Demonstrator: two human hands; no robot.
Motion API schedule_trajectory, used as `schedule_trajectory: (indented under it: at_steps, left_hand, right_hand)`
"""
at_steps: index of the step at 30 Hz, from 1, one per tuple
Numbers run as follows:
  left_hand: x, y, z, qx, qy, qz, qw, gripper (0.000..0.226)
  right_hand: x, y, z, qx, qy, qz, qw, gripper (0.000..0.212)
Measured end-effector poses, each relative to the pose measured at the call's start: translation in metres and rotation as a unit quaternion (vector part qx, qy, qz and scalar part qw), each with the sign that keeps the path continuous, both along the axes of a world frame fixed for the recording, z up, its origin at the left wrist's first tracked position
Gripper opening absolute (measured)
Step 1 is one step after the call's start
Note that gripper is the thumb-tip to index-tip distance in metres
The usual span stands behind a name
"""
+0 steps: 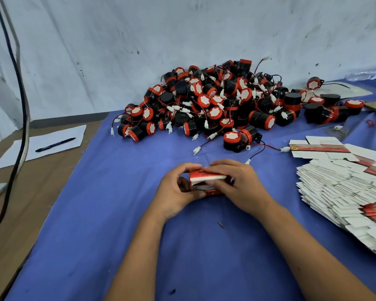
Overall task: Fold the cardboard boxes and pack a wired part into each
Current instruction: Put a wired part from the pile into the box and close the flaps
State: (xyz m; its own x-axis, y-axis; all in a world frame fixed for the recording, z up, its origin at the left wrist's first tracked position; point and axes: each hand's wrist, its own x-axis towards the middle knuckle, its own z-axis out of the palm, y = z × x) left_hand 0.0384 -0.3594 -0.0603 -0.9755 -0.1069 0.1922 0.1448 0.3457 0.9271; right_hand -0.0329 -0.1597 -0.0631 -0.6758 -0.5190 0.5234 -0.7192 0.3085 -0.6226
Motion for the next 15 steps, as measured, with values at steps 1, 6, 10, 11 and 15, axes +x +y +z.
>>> schedule_trajectory:
  at_steps: [1,6,10,11,15]
  left_hand:
    - [-0.0006,0.0008,-0.0003,-0.01,0.001,0.008,1.0,0.064]
    - [-0.0018,0.0015,-0.0004,-0.018,0.006,0.023,1.0,0.071]
    - [-0.0022,0.0013,0.0002,-0.018,0.013,0.028,0.999,0.07]
    - [-0.0022,0.001,0.0004,-0.018,0.011,0.031,0.999,0.07]
    - [-0.0027,0.0016,0.0,-0.023,0.012,0.038,0.999,0.068]
  right_hand:
    - [0.0011,0.0001,0.0016,-0.012,-0.017,0.001,1.0,0.025]
    - [0.0066,-0.0049,0.0041,0.006,-0.024,-0.033,0.999,0.036]
    - [0.0049,-0.0071,0.0052,0.012,-0.003,-0.063,0.998,0.028]
    - [0.0042,-0.0058,0.0047,0.015,-0.008,-0.059,0.998,0.029]
    - [0.0056,-0.0049,0.0033,-0.025,-0.047,-0.045,0.998,0.026]
